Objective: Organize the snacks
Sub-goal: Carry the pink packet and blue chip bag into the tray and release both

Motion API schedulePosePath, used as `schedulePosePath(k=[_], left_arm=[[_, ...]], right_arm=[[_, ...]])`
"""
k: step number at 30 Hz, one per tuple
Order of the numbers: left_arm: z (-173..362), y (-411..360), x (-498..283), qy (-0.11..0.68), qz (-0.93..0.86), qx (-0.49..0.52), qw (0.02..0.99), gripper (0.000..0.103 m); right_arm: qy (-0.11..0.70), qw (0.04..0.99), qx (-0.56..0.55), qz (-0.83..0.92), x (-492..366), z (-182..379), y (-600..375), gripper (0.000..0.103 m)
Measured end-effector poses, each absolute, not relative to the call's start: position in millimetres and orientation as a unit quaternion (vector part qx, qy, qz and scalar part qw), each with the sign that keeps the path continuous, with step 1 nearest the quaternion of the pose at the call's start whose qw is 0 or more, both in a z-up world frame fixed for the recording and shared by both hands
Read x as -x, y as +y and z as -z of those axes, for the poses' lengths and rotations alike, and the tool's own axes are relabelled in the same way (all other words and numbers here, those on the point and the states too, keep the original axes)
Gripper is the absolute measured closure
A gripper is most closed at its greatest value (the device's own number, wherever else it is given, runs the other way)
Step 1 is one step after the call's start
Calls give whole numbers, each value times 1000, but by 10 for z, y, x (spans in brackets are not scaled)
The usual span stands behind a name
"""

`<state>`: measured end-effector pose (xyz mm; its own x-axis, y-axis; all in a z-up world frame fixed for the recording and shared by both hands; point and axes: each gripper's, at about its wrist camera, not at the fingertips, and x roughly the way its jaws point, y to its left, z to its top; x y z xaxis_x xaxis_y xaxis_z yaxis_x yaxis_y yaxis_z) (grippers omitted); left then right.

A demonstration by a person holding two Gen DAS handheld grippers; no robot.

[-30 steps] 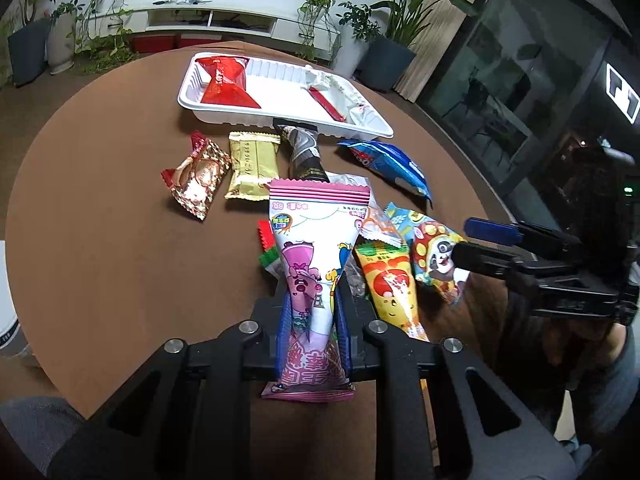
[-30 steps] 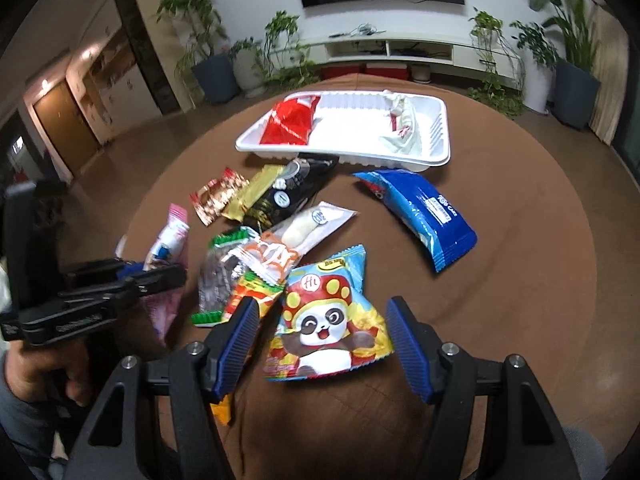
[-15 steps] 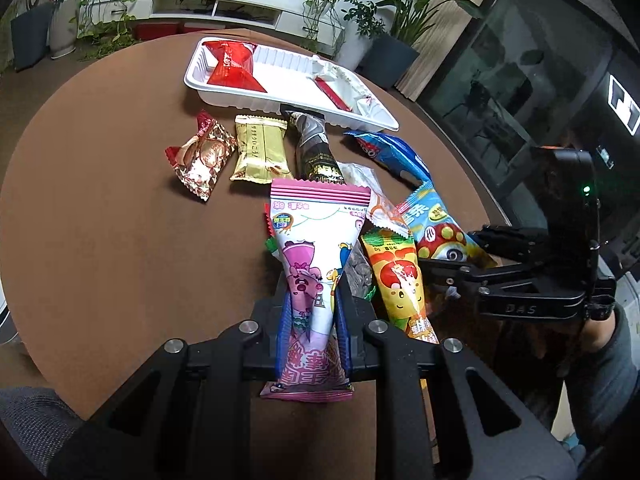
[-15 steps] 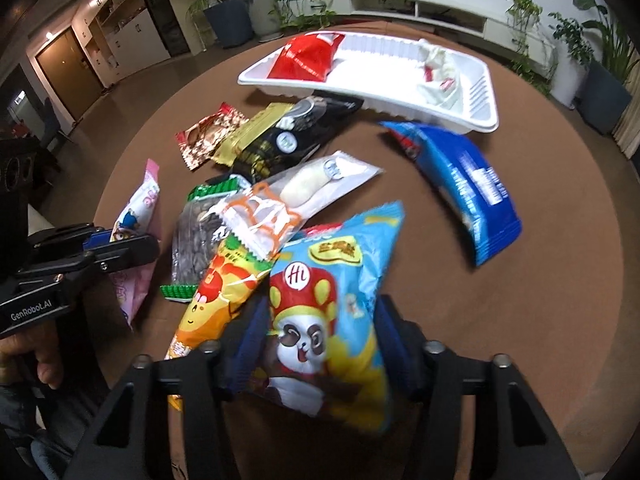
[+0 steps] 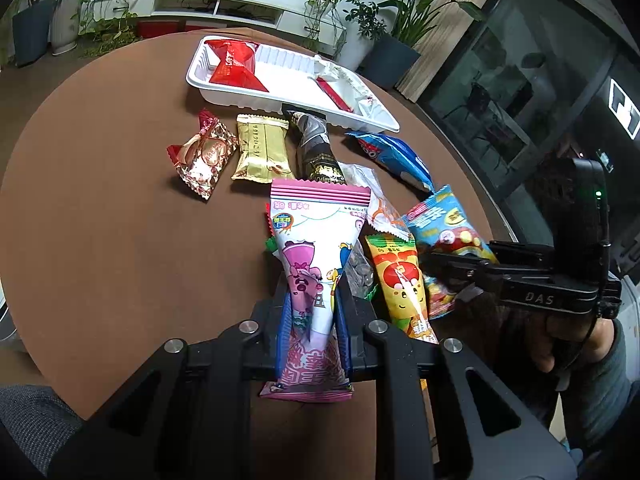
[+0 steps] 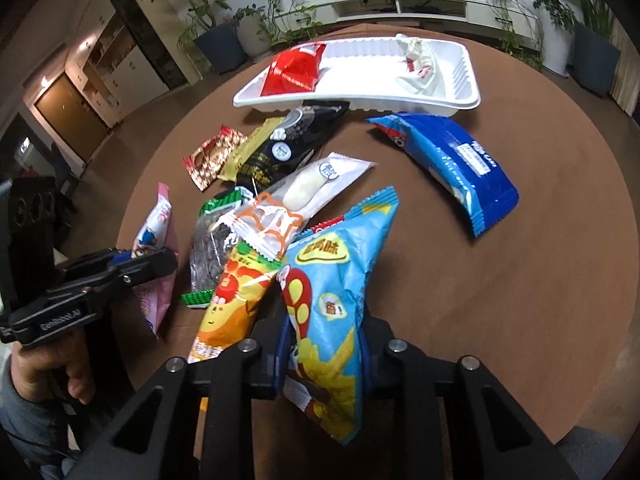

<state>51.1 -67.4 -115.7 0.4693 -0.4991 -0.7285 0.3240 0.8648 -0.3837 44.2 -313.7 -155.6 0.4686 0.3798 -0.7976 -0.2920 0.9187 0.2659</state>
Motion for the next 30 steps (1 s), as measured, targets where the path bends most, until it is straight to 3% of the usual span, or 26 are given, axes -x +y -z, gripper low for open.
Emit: schedulePosePath(k=[19, 30], left_arm=[[750, -371, -745, 423, 241, 131, 863, 86], [-33, -395, -1931, 385, 236, 76, 889, 86]], right_arm=[[422, 887, -143, -125, -493, 1132, -3991, 74], [325, 926, -165, -101, -1152, 311, -4334, 74]])
